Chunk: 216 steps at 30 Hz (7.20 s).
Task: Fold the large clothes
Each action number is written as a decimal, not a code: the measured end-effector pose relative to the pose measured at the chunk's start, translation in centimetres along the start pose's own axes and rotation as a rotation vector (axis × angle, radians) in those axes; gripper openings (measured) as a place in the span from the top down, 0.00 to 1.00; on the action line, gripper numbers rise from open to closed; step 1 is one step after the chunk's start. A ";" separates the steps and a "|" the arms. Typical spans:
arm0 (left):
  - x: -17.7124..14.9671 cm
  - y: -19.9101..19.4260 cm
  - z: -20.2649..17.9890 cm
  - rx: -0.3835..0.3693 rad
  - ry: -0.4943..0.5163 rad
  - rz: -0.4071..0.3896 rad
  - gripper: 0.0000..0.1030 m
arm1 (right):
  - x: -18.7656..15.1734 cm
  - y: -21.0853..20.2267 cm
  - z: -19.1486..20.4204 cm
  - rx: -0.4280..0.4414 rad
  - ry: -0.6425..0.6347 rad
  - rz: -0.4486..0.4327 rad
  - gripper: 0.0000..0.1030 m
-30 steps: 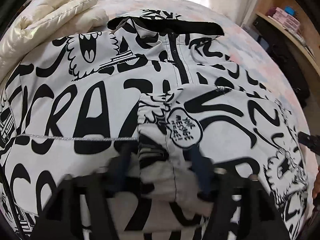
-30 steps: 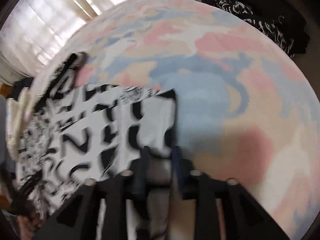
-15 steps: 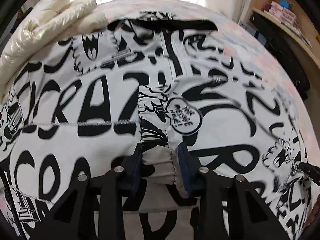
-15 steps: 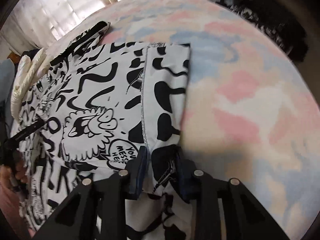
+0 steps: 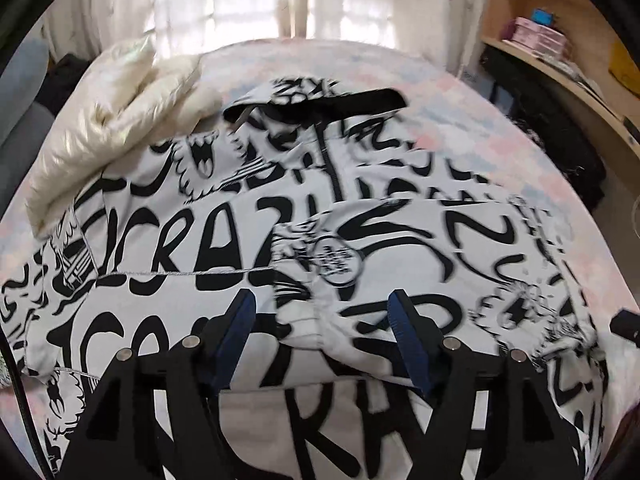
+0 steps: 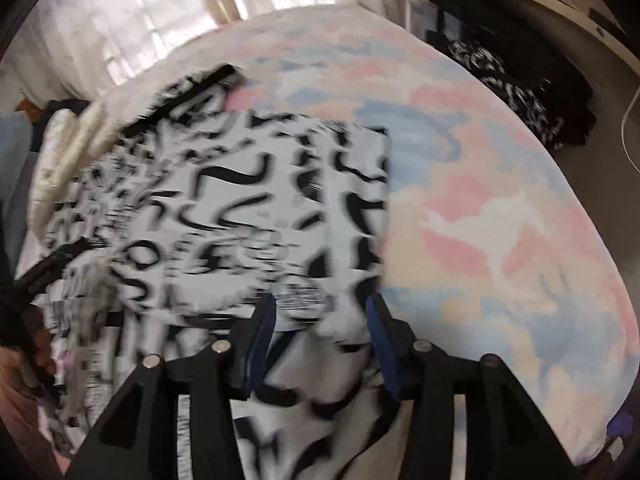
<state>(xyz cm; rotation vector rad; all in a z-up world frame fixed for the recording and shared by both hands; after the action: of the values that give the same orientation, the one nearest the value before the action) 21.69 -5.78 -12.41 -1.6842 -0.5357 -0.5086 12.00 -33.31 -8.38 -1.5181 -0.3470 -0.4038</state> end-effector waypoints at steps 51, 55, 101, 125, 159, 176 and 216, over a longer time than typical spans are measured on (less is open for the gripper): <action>-4.3 -11.4 1.7 0.042 -0.097 -0.040 0.24 | -6.8 -5.9 7.0 0.237 0.143 -0.172 0.36; -5.6 -15.0 4.2 0.060 -0.103 -0.080 0.24 | -7.7 -7.6 9.7 0.254 0.102 -0.202 0.35; -10.8 -9.5 48.4 -0.067 -0.840 -0.054 0.20 | 0.2 3.3 44.6 0.280 -0.366 -0.214 0.36; -2.0 -16.2 52.3 0.280 -0.715 -0.294 0.93 | -0.1 4.2 44.2 0.310 -0.334 -0.205 0.36; -0.4 -6.6 8.7 -0.239 -0.004 -0.014 0.16 | -1.4 1.5 18.0 0.253 0.022 -0.243 0.35; -0.1 -7.3 25.7 0.029 -0.192 -0.062 0.07 | 0.1 9.1 16.9 0.364 0.158 -0.046 0.36; 5.7 8.1 33.1 -0.049 -0.365 0.187 0.55 | 7.1 15.1 15.6 0.303 0.027 -0.050 0.47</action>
<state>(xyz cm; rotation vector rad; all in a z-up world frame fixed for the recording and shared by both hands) 32.43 25.90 -20.92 -1.8643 -0.6228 -0.0765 25.72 -17.86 -18.05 -1.2089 -0.4061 -0.3917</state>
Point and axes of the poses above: each gripper's, at about its wrist camera, not at the fingertips, and y roughly the way its jaws point, z to its left, x to its top, the point moved 5 cm from there along y, roughly the way its jaws point, and after that the axes turned 9 degrees about -y, right-handed, at the moved point
